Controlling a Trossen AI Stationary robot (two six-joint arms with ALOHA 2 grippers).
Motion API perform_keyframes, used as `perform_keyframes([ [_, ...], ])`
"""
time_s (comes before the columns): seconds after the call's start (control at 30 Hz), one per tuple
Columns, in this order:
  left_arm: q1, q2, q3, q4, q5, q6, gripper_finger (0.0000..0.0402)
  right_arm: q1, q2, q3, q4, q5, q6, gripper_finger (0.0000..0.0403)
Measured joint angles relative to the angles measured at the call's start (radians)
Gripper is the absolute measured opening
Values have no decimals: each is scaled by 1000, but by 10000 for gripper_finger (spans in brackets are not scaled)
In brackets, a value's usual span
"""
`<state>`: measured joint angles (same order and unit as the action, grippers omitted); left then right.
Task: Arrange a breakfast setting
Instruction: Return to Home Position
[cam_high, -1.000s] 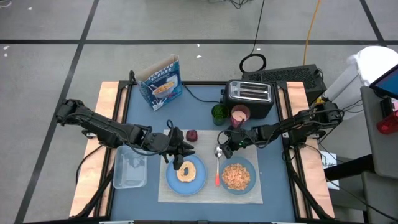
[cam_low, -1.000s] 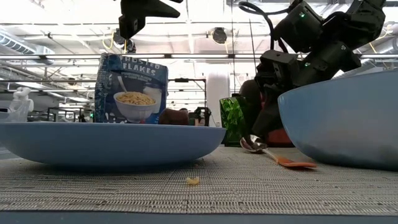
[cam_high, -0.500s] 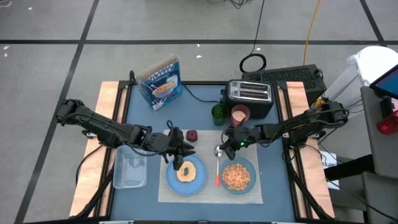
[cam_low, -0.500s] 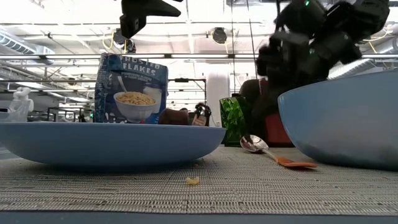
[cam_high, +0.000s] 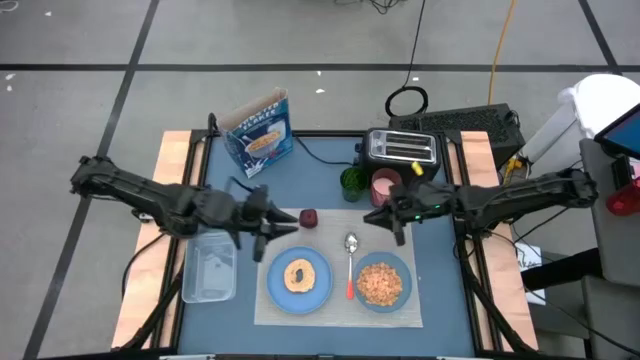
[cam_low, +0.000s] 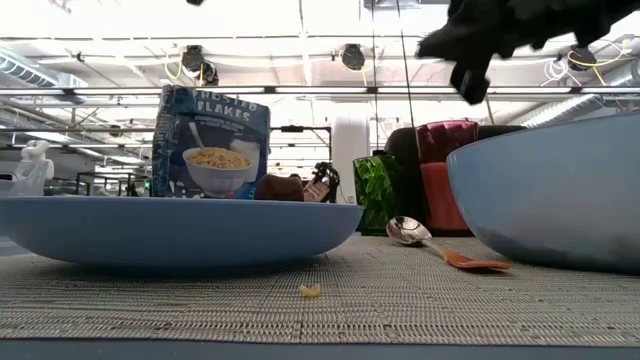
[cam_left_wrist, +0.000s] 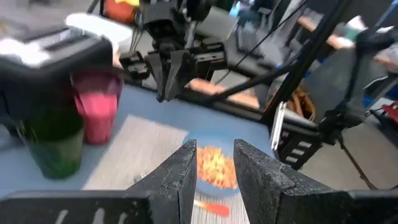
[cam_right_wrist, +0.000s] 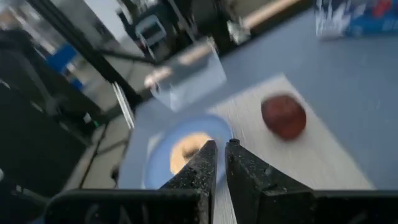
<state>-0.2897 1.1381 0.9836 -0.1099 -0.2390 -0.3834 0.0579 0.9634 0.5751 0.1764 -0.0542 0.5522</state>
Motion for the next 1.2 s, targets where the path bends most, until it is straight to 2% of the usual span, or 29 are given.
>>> perform_keyframes([
  [0.27,0,-209,0,-83,-2,117,111,0,-237,0,-8,1,0,29],
  [0.47,-1,-351,0,-151,-16,236,111,0,-365,0,-26,1,-1,29],
  [0.63,-1,-446,1,-221,-69,340,111,0,-444,0,-65,1,-118,29],
  [0.87,0,-548,-52,-245,-89,474,111,0,-507,0,-84,1,-256,29],
  [1.2,0,-810,-268,-230,-258,447,111,0,-514,0,-85,1,-254,29],
])
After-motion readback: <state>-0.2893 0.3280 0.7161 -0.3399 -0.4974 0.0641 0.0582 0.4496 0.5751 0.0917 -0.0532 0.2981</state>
